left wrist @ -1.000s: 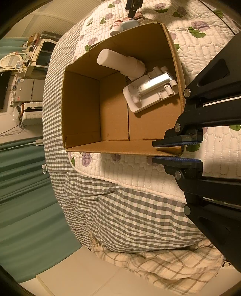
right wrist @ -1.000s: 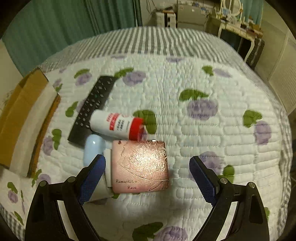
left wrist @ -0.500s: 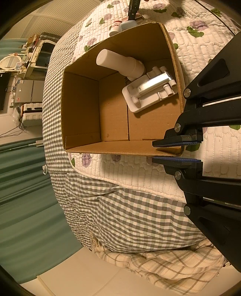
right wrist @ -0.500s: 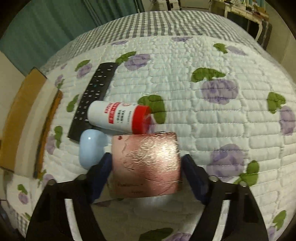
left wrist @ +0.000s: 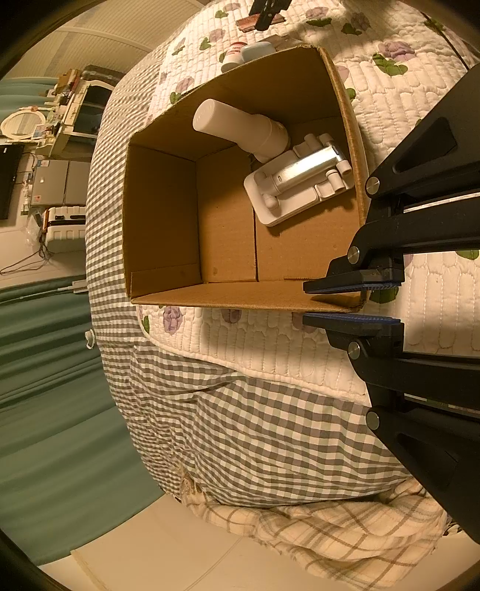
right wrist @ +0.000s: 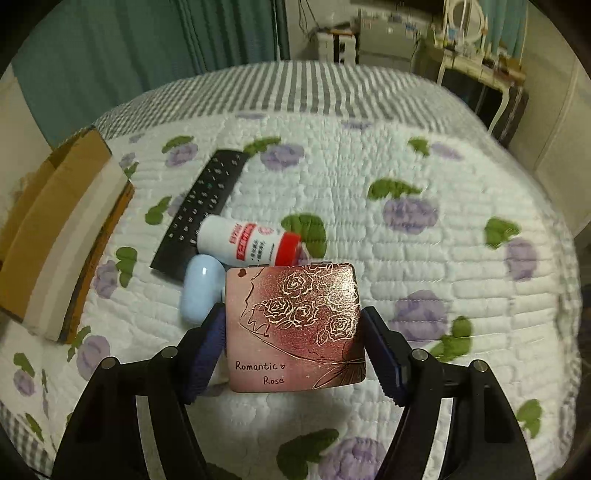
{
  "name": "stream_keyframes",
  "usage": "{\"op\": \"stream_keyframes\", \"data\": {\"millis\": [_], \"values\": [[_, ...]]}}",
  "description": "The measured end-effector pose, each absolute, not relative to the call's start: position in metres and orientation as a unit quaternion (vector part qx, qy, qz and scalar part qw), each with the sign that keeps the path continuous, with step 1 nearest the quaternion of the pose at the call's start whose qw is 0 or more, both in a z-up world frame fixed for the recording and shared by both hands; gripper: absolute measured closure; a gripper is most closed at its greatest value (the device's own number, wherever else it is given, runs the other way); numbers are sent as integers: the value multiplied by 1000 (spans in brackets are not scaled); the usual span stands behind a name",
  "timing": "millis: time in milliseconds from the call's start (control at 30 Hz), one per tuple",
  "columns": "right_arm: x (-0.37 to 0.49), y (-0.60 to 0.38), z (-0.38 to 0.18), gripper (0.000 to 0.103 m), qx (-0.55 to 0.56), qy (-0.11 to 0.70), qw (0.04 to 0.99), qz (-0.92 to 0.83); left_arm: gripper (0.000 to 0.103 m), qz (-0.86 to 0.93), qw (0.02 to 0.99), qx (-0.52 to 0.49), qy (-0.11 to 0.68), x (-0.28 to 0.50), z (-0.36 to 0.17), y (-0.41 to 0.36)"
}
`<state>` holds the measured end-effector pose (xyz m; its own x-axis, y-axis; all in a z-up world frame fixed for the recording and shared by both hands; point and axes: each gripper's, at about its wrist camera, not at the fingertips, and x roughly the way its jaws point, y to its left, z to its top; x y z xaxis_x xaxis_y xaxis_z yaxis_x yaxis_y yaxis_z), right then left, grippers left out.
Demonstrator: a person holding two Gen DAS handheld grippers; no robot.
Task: Organize rigid objects
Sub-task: 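Carry the pink card case with the right tool and release it into the box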
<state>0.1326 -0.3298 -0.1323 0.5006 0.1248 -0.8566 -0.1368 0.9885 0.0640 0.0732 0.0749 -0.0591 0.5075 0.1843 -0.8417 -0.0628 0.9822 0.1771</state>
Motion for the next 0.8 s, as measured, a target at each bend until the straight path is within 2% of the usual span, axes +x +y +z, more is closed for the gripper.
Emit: {"op": "stream_keyframes", "data": {"millis": [400, 600, 800], "values": [[106, -268, -53, 31, -73, 423, 894, 128, 94, 65, 865, 61, 494, 72, -58, 77], [102, -197, -6, 31, -107, 371, 900, 200, 94, 62, 866, 60, 493, 72, -59, 77], [102, -123, 5, 31, -129, 347, 892, 259, 94, 54, 868, 58, 489, 68, -57, 79]]}}
